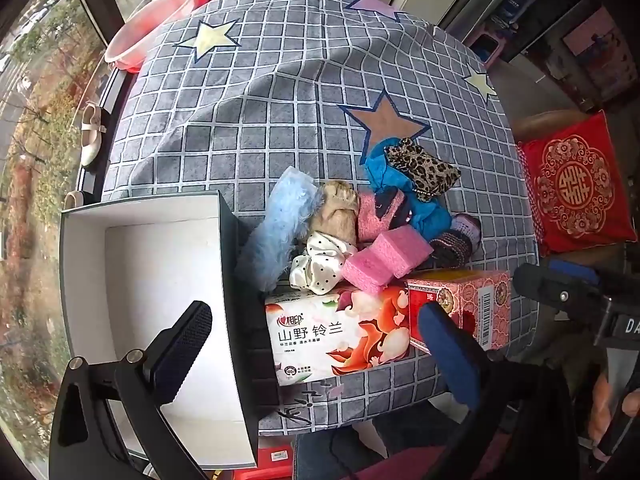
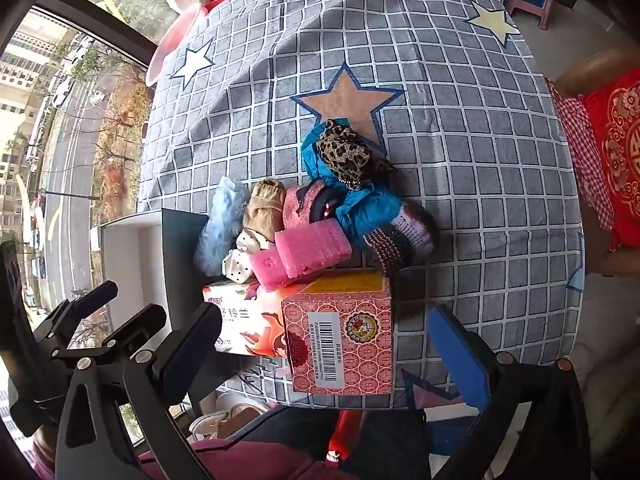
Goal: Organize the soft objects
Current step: 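Reach both tools toward the pile of soft items on the table, then grasp the leopard-print scarf with the left tool while the right tool grasps the striped knit sock, then carry the scarf and sock with both tools over the open white box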
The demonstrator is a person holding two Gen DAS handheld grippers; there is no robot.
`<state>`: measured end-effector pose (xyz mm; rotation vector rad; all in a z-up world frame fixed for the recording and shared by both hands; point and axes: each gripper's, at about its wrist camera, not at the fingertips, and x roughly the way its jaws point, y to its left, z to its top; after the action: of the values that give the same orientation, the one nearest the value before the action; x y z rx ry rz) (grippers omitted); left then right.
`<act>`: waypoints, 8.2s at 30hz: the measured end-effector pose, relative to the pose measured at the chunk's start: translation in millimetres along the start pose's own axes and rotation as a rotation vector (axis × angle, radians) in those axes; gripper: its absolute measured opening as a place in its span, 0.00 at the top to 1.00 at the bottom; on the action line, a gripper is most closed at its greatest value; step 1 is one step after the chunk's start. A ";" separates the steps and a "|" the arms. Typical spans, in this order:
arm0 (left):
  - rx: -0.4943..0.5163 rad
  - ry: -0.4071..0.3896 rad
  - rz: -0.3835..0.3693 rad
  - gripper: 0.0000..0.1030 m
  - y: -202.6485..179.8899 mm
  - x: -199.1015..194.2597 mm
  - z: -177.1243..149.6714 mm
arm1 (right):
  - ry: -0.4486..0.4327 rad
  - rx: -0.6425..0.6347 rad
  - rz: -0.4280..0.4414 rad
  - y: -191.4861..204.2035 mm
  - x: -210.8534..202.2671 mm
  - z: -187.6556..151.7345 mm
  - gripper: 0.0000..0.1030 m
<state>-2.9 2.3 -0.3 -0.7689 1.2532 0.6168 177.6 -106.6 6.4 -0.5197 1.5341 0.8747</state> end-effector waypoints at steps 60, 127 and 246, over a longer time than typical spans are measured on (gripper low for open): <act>0.295 0.032 0.174 0.00 -119.0 175.5 161.2 | 0.279 0.202 0.113 -122.9 151.8 39.6 0.00; 0.713 -0.025 -0.109 0.79 -263.0 89.8 109.4 | -0.142 0.306 -0.012 -227.3 47.6 -29.4 0.54; -0.050 -0.165 0.023 0.79 150.8 2.5 -135.5 | 0.064 -0.704 -0.020 244.3 80.9 -115.0 0.54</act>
<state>-199.8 -13.4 -46.0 -0.7307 1.0999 0.7189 -93.4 -32.9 -18.4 -1.0717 1.2441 1.3960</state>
